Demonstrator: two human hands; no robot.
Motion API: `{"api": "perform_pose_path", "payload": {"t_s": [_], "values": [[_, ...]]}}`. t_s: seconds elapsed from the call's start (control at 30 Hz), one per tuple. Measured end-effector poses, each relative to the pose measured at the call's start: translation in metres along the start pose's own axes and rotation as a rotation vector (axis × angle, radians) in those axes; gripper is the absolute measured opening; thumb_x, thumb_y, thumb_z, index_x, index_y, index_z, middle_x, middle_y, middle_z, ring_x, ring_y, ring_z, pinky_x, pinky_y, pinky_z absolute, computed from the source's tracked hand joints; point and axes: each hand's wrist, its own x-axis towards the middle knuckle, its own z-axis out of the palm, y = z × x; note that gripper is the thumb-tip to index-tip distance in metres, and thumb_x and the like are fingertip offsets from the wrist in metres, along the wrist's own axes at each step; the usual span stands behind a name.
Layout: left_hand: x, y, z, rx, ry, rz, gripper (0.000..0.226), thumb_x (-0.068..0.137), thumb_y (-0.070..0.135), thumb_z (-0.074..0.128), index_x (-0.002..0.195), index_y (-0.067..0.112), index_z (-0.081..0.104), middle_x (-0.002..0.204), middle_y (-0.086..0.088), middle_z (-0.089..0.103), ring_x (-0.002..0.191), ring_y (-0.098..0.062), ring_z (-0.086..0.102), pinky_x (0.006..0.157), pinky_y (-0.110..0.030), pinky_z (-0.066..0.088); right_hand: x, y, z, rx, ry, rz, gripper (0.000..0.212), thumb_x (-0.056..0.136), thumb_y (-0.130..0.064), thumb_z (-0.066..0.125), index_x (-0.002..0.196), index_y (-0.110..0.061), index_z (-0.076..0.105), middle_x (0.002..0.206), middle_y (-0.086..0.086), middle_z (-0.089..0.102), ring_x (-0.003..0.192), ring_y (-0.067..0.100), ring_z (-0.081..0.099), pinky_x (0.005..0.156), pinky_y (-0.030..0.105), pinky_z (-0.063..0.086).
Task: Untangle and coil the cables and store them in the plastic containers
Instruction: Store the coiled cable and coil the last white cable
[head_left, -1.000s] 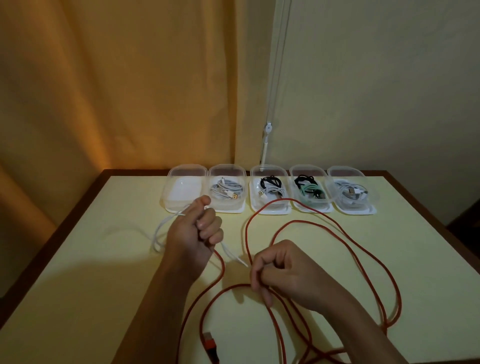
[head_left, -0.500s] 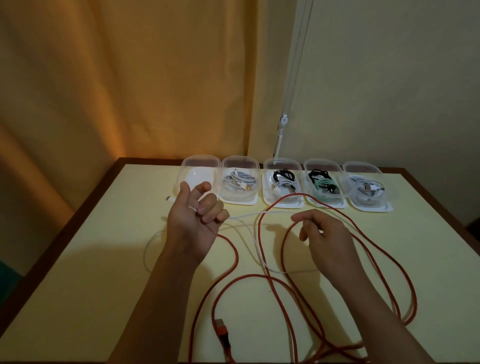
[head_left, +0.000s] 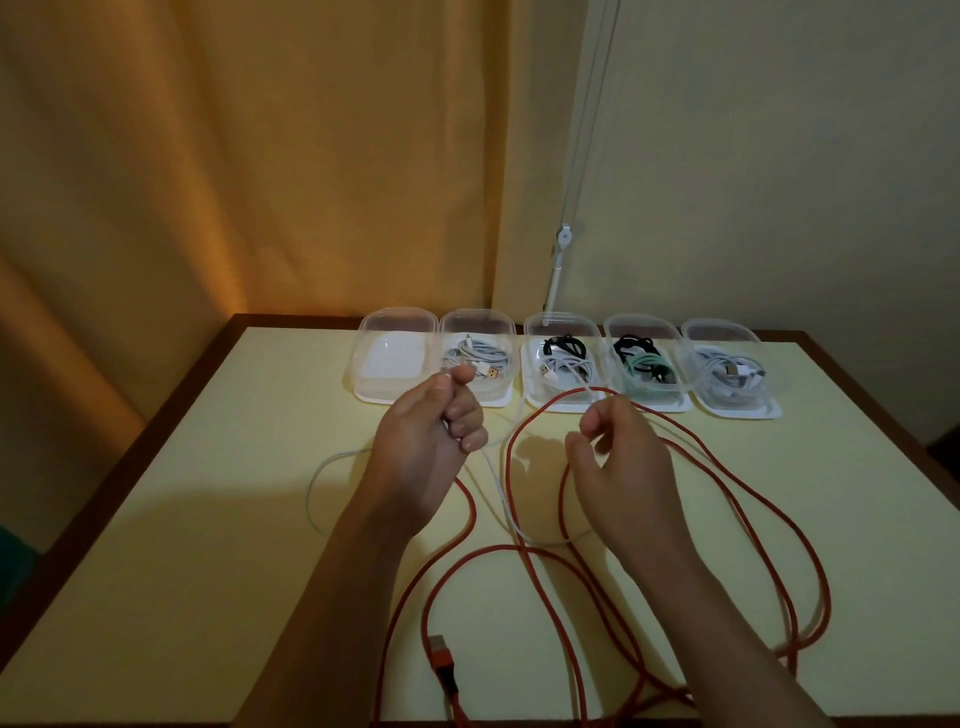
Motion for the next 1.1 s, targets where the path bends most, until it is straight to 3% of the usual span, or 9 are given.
{"api": "perform_pose_path", "payload": {"t_s": [0.13,0.33,0.4,0.53,0.67,0.73,0.87,1.03,1.1], "values": [[-0.008,0.008,0.01,-0.136,-0.145,0.071,0.035,0.105,0.023,0.027,0.085,0.014,0.054,0.058,0.004,0.04,0.052,-0.009,0.038,0.053,-0.021,0.04,0.006,0.0,0.007,0.184,-0.067,0.181,0.004,0.104,-0.029,0.046,0.103,-0.026,0.047,0.076,0.007,0.066,0.068,0.019,0.061,0.062,0.034,0.046],[-0.014,0.004,0.026,-0.143,-0.114,0.209,0.052,0.097,0.044,0.03,0.057,0.02,0.054,0.036,0.007,0.034,0.04,-0.01,0.039,0.066,-0.027,0.053,0.019,0.015,0.019,0.108,-0.107,0.221,0.028,0.102,-0.022,0.051,0.089,-0.019,0.076,0.069,-0.012,0.063,0.074,0.009,0.062,0.065,0.022,0.04],[-0.014,0.003,0.026,-0.179,-0.144,0.191,0.054,0.098,0.046,0.029,0.057,0.018,0.05,0.036,0.006,0.025,0.036,-0.009,0.03,0.056,-0.025,0.049,0.023,0.019,0.023,0.11,-0.074,0.27,0.027,0.1,-0.024,0.053,0.087,-0.018,0.076,0.068,-0.008,0.065,0.073,0.013,0.064,0.066,0.025,0.041],[-0.015,-0.001,0.022,-0.21,-0.246,-0.056,0.053,0.099,0.05,0.028,0.057,0.02,0.042,0.049,0.006,0.014,0.041,-0.01,0.01,0.039,-0.022,0.017,0.029,0.019,0.026,0.262,-0.021,0.33,0.026,0.1,-0.025,0.054,0.083,-0.015,0.071,0.064,-0.002,0.066,0.06,0.013,0.06,0.065,0.029,0.046],[-0.01,-0.004,0.011,-0.077,-0.468,-0.418,0.039,0.096,0.044,0.043,0.065,0.021,0.045,0.051,0.007,0.019,0.04,-0.008,0.013,0.037,-0.02,0.015,0.033,0.003,0.021,0.52,0.016,0.226,0.02,0.102,-0.017,0.053,0.088,-0.015,0.067,0.07,-0.006,0.061,0.066,0.009,0.055,0.066,0.022,0.045],[-0.01,-0.005,0.008,0.178,-0.509,-0.469,0.038,0.097,0.04,0.042,0.065,0.02,0.045,0.052,0.008,0.021,0.04,-0.006,0.016,0.038,-0.019,0.014,0.034,-0.007,0.015,0.605,0.05,0.127,0.016,0.102,-0.015,0.054,0.093,-0.016,0.068,0.076,-0.009,0.063,0.072,0.004,0.058,0.071,0.017,0.047],[-0.009,-0.007,0.014,0.857,-0.318,-0.369,0.038,0.105,0.023,0.034,0.07,0.01,0.044,0.055,0.004,0.028,0.046,-0.007,0.021,0.044,-0.021,0.017,0.031,-0.019,0.004,0.556,0.046,-0.066,0.015,0.099,-0.012,0.06,0.095,-0.022,0.071,0.093,-0.007,0.071,0.091,0.01,0.063,0.08,0.02,0.049],[-0.001,-0.014,-0.005,1.069,0.02,-0.064,0.029,0.1,0.032,0.042,0.077,0.024,0.057,0.059,0.015,0.047,0.06,-0.009,0.041,0.061,-0.031,0.032,0.027,-0.02,-0.007,0.378,0.01,-0.238,0.017,0.091,-0.012,0.07,0.093,-0.029,0.074,0.092,-0.01,0.067,0.095,0.012,0.06,0.087,0.019,0.045],[0.007,-0.012,-0.008,0.945,0.177,0.023,0.028,0.1,0.029,0.041,0.074,0.024,0.052,0.06,0.014,0.047,0.063,-0.016,0.04,0.06,-0.031,0.033,0.025,-0.019,-0.007,0.319,-0.016,-0.268,0.015,0.088,-0.013,0.075,0.091,-0.028,0.075,0.088,-0.015,0.066,0.092,0.01,0.059,0.086,0.018,0.043]]}}
